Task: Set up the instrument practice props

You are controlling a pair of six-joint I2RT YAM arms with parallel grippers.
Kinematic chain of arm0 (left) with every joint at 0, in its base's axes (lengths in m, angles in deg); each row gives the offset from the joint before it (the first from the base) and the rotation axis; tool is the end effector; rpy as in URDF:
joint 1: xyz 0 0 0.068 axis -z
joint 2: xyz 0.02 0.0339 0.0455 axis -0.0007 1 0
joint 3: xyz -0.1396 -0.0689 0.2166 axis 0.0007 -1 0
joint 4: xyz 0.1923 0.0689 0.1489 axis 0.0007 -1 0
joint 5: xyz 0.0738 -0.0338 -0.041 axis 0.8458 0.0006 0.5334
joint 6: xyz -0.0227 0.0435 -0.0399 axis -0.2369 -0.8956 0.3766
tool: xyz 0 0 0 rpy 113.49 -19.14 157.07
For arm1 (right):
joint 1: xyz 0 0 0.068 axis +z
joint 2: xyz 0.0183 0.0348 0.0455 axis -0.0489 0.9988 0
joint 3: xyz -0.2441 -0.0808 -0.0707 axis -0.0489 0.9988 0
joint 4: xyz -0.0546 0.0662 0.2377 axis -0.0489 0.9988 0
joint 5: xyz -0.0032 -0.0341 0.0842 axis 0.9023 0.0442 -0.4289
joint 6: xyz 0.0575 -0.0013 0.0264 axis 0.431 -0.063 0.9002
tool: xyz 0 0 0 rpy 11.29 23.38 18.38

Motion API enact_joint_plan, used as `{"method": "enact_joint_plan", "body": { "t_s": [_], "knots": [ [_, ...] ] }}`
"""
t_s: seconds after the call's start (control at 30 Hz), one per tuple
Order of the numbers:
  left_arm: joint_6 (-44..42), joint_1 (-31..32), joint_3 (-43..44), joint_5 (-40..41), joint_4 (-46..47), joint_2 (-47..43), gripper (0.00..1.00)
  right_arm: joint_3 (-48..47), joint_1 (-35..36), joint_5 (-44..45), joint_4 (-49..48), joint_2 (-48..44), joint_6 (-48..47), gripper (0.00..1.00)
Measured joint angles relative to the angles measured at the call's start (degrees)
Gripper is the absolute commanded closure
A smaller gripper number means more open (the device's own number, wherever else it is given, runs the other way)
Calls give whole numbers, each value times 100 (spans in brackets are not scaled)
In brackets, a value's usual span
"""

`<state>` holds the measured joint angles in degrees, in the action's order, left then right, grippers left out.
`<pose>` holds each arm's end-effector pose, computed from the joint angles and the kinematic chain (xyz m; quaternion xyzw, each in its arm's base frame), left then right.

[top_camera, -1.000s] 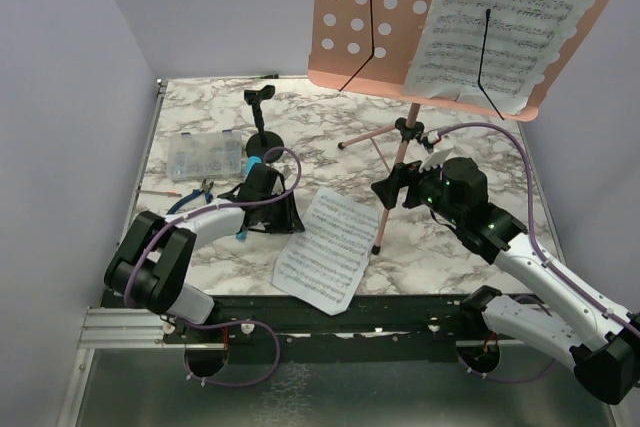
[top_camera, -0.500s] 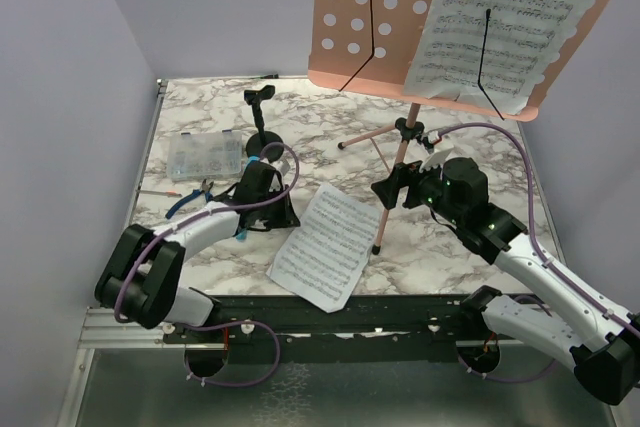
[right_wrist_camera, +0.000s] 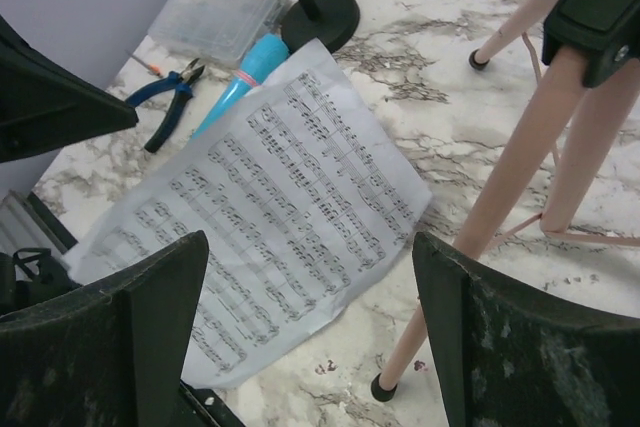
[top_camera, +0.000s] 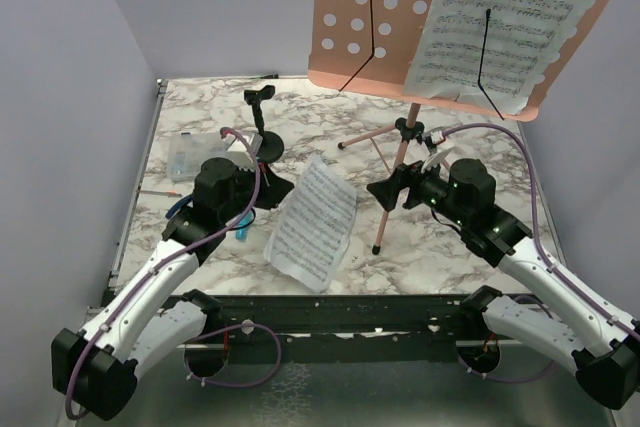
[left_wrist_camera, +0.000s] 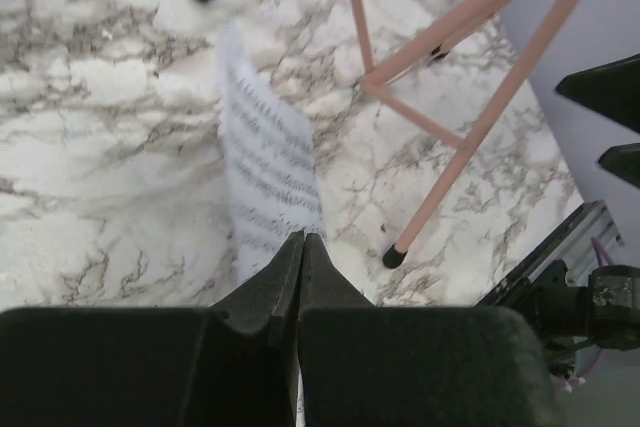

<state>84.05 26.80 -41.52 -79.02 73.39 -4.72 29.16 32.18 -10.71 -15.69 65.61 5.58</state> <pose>0.1897 -0.1102 0.2783 0.0660 0.8183 -0.3567 0.4458 0.1716 0.1261 0.3107 -0.1348 0.7786 0.3179 0.5240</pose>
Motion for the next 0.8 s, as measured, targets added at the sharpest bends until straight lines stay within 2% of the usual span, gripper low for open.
{"method": "enact_joint_plan", "body": {
  "t_s": [0.23, 0.3, 0.37, 0.47, 0.6, 0.8],
  "knots": [
    [-83, 0, 175, 144, 116, -935, 98, 7, 0, -442, -275, -155, -4, 11],
    [-114, 0, 175, 219, 136, -1067, 83, 11, 0, -520, -365, -190, -4, 11],
    [-146, 0, 175, 317, 133, -1084, 64, 11, 0, -579, -413, -199, -4, 11],
    [-186, 0, 173, 404, 129, -909, 45, 11, 0, -612, -420, -199, -4, 11],
    [-170, 0, 166, 417, 81, -339, 31, 17, 0, -614, -417, -210, -7, 11],
    [15, 0, 153, 297, -409, 723, 22, 83, 0, -603, -413, -271, -2, 11]
  ]
}}
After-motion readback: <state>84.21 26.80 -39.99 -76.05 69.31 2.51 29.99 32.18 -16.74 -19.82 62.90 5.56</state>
